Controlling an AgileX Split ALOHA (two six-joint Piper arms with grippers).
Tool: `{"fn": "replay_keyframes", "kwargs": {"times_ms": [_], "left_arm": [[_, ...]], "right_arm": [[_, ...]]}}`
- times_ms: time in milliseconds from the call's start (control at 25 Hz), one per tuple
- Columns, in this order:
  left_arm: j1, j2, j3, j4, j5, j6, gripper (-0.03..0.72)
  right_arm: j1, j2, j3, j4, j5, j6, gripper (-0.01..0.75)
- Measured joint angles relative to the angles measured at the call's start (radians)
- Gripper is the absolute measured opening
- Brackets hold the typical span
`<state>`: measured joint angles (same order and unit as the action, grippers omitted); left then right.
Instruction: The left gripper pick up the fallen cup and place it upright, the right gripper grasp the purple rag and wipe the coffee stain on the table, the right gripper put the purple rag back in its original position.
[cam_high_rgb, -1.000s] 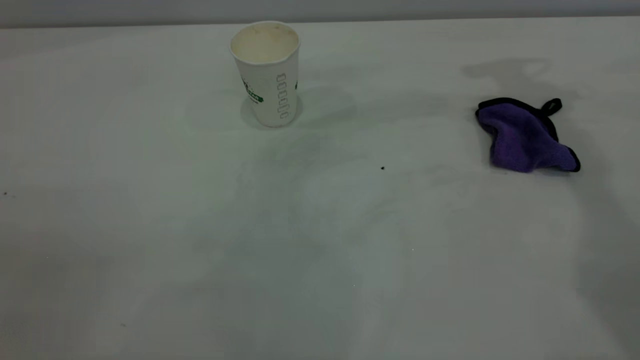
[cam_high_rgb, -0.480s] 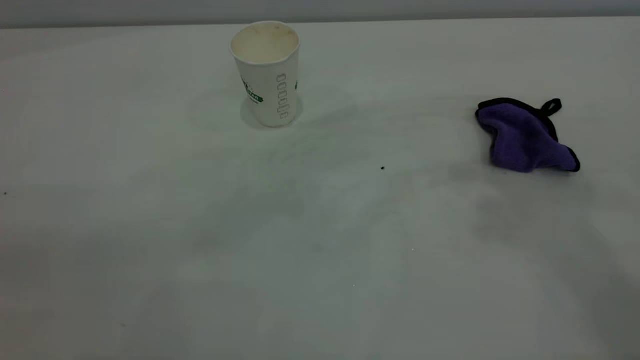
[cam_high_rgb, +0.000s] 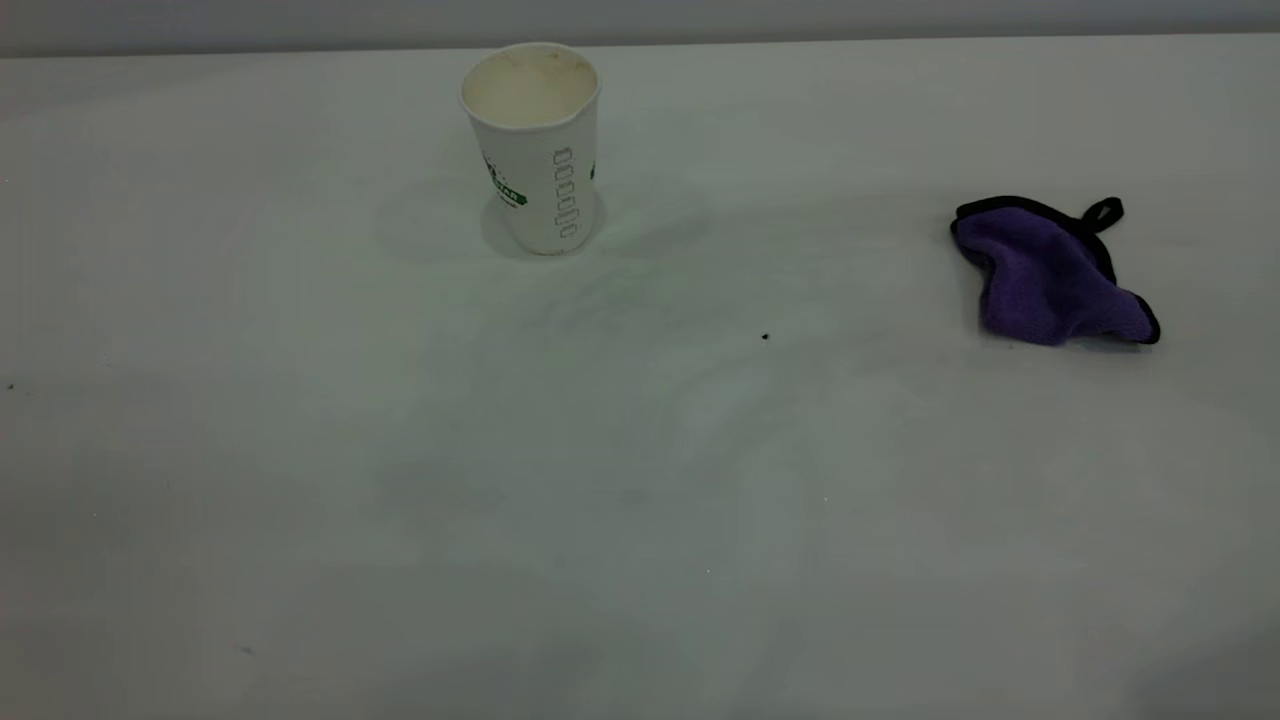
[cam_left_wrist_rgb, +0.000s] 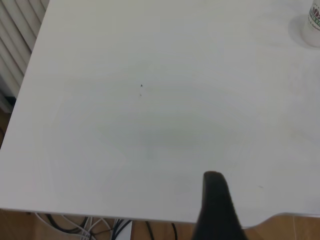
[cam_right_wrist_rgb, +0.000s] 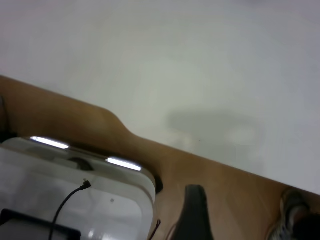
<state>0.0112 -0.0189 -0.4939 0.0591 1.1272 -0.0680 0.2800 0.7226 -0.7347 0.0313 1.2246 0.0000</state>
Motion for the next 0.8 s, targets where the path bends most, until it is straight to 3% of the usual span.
{"fn": "replay_keyframes", "kwargs": {"times_ms": [360, 800], "left_arm": [[0.0, 0.0, 0.0, 0.0, 0.0, 0.0, 0.569], [0.0, 0.0, 0.0, 0.0, 0.0, 0.0, 0.569]], "right_arm": [[0.0, -0.364, 0.259, -0.025, -0.085, -0.016, 0.675], [0.0, -0.415, 0.266, -0.012, -0.093, -0.025, 0.663]]}}
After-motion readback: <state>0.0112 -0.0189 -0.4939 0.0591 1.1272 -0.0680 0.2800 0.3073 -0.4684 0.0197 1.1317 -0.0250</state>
